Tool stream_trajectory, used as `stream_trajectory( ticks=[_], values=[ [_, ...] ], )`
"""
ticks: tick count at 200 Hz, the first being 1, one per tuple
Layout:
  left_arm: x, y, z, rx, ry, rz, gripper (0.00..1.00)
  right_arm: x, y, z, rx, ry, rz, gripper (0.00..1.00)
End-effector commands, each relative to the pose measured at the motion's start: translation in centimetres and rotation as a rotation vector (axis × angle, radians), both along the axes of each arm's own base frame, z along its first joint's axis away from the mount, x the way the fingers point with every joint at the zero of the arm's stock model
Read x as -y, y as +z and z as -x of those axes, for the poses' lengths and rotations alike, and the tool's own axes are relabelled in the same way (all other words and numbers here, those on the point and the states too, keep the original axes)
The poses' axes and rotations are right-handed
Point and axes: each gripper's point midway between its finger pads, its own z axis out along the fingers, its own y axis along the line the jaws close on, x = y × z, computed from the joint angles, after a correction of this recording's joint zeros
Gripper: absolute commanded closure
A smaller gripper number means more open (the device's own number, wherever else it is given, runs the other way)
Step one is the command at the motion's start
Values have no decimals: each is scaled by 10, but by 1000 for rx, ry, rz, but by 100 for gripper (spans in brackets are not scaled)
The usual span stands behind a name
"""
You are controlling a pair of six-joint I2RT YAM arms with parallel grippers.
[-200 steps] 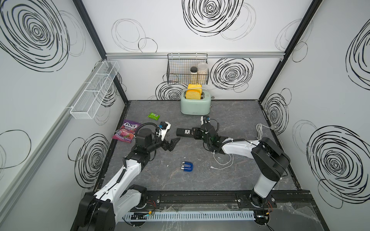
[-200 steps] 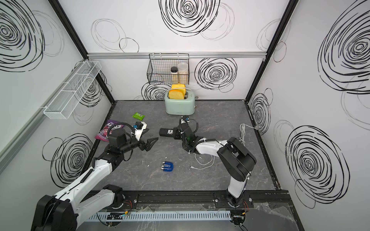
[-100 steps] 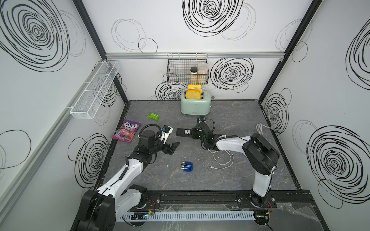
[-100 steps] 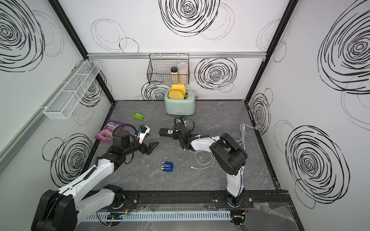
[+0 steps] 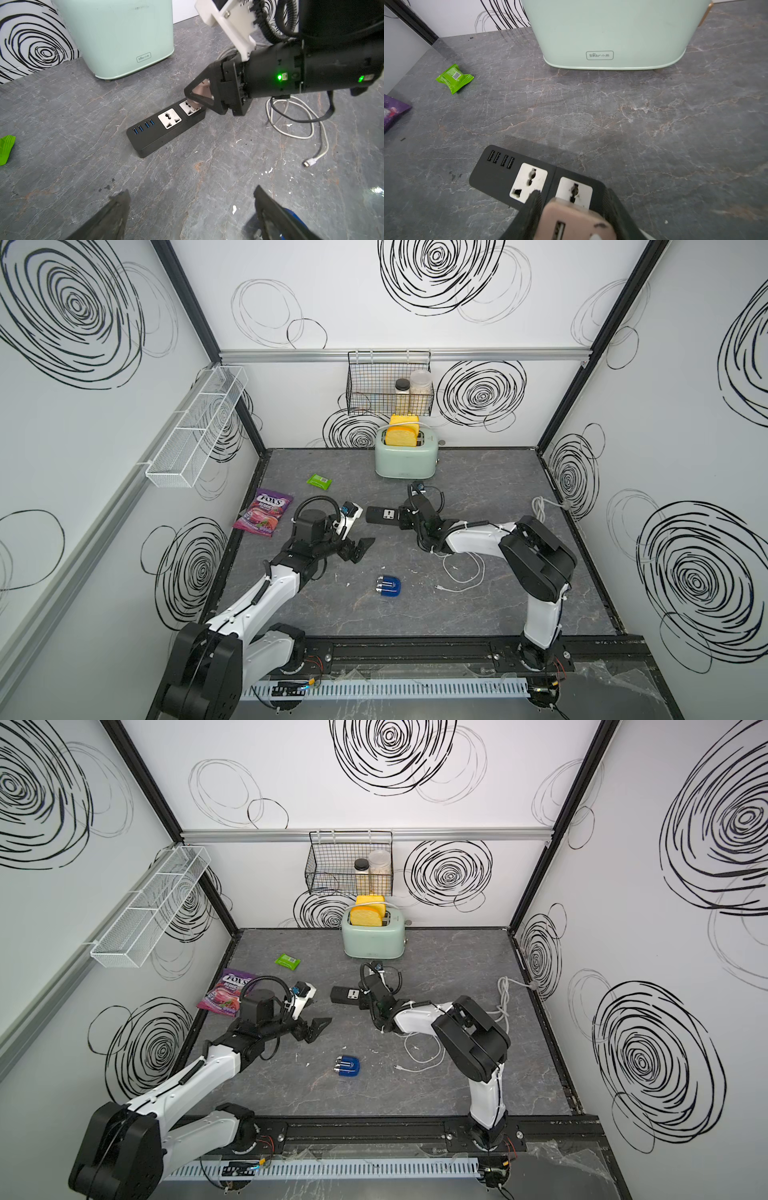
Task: Charge the electric shaver
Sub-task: Insert the plug into the socket.
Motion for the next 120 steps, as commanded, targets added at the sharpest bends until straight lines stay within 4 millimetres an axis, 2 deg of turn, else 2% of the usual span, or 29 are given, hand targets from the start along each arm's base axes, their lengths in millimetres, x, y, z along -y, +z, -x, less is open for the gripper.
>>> stream_trajectory(
  ticks=[1,33,100,120],
  values=[
    [4,16,-7,52,-14,0,3,-2,-12,-3,4,26,74,100],
    [4,16,-8,51,-14,3,3,-8,-18,-1,1,65,141,100],
    [3,18,-8,56,-9,6,3,-18,-33,19,-1,133,242,100],
    [3,18,-8,55,-7,9,3,-17,-45,23,-35,139,279,100]
  ],
)
